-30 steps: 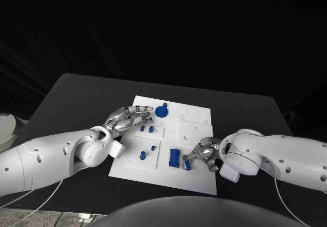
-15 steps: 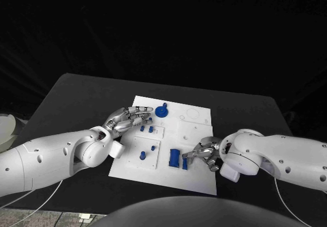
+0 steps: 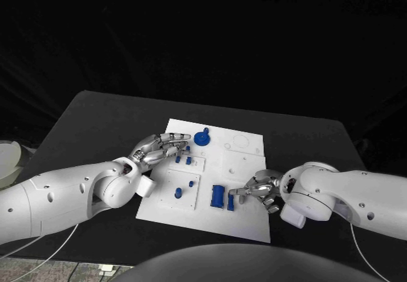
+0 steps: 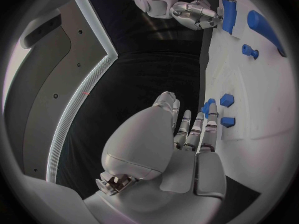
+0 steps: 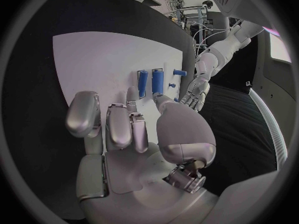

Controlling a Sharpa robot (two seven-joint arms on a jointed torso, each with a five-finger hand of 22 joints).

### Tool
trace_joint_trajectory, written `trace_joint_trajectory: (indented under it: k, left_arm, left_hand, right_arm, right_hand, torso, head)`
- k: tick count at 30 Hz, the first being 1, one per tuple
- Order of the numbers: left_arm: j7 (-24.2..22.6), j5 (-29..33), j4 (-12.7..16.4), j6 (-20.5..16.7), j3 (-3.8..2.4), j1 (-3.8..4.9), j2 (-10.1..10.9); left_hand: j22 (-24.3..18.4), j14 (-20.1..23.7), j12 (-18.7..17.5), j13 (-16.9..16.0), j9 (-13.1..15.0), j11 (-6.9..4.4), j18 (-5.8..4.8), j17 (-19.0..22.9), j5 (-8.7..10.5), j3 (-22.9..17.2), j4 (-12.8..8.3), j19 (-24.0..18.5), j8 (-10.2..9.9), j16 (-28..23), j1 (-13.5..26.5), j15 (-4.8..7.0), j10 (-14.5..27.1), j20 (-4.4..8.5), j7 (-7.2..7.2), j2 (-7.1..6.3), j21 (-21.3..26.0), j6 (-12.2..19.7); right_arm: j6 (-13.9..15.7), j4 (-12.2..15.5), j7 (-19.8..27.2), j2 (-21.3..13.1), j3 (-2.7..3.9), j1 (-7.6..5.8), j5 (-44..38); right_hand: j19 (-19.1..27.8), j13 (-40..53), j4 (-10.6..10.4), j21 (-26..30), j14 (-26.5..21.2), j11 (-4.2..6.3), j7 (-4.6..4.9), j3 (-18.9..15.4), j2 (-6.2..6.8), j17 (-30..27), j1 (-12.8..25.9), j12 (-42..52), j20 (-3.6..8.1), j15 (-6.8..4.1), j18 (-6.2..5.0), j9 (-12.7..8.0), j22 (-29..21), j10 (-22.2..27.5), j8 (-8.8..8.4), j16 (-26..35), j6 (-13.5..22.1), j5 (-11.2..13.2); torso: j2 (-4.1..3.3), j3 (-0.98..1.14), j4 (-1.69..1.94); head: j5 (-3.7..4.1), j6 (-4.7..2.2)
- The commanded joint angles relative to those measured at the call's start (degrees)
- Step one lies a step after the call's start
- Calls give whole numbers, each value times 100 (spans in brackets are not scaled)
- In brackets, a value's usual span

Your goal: Assemble the parts on the task board

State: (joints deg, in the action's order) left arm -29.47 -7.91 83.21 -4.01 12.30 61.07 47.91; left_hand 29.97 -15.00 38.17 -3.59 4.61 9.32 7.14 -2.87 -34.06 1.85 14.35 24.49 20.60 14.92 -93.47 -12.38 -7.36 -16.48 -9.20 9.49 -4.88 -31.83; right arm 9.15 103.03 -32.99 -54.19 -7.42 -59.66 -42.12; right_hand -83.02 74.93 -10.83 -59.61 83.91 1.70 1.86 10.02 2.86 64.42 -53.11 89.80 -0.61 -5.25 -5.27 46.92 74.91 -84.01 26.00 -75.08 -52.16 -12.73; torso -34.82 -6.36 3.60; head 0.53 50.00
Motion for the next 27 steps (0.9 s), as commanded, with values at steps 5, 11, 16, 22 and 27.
trace_joint_trajectory:
  k: [5, 11, 16, 22, 27]
  left_arm:
    - [-37, 1, 14, 119, -5, -9, 19]
    - [-30, 1, 12, 128, -5, -14, 14]
    - [-26, 1, 12, 133, -5, -22, 17]
    - [-20, 1, 15, 131, -5, -26, 27]
    - [-17, 1, 17, 135, -4, -28, 26]
  left_hand:
    - [-6, -2, -23, -2, -5, 49, -32, -6, -39, -39, -4, 30, -32, 18, -63, -28, -4, -13, -63, -2, 5, 6]
    - [-6, -2, -23, -2, -5, 49, -32, -6, -39, -39, -4, 30, -32, 18, -63, -28, -4, -13, -63, -2, 5, 6]
    - [-6, -2, -23, -2, -5, 49, -32, -6, -39, -39, -4, 30, -32, 18, -63, -28, -4, -13, -63, -2, 5, 6]
    - [-6, -2, -23, -2, -5, 49, -32, -6, -39, -39, -4, 30, -32, 18, -63, -28, -4, -13, -63, -2, 5, 6]
    - [-6, -2, -23, -2, -5, 49, -32, -6, -39, -39, -4, 30, -32, 18, -63, -28, -4, -13, -63, -2, 5, 6]
  right_arm:
    - [-692, 164, 133, -108, 4, 35, -719]
    - [-936, 191, 58, -117, 4, 108, -928]
    - [-978, 184, 33, -99, 3, 141, -1066]
    - [-970, 147, 11, -54, 3, 166, -1114]
    - [-932, 94, 18, -2, 3, 188, -1124]
  right_hand:
    - [-50, 1507, 256, -102, 224, 136, -123, -244, -7, 50, -449, 20, 72, -132, -15, 980, 796, -599, 977, -48, 153, 368]
    - [-56, 1507, 317, -128, 225, 200, -174, -367, -29, 68, -578, 20, 99, -164, -7, 1430, 802, -599, 1363, -63, 229, 425]
    - [-57, 1507, 325, -134, 226, 220, -197, -415, -55, 74, -611, 20, 113, -179, -6, 1593, 803, -599, 1491, -68, 244, 455]
    - [-58, 1507, 337, -133, 226, 230, -210, -423, -81, 72, -643, 20, 119, -186, -7, 1663, 802, -599, 1547, -68, 240, 454]
    - [-60, 1507, 327, -140, 225, 241, -223, -431, -125, 65, -648, 20, 126, -195, -6, 1728, 804, -599, 1601, -65, 225, 454]
  torso:
    - [-9, -5, -11]
    - [0, -6, -2]
    - [0, -2, 3]
    - [-4, -4, 8]
    - [2, -6, 10]
  head:
    - [1, 0]
    - [17, 0]
    - [29, 0]
    - [36, 0]
    - [29, 0]
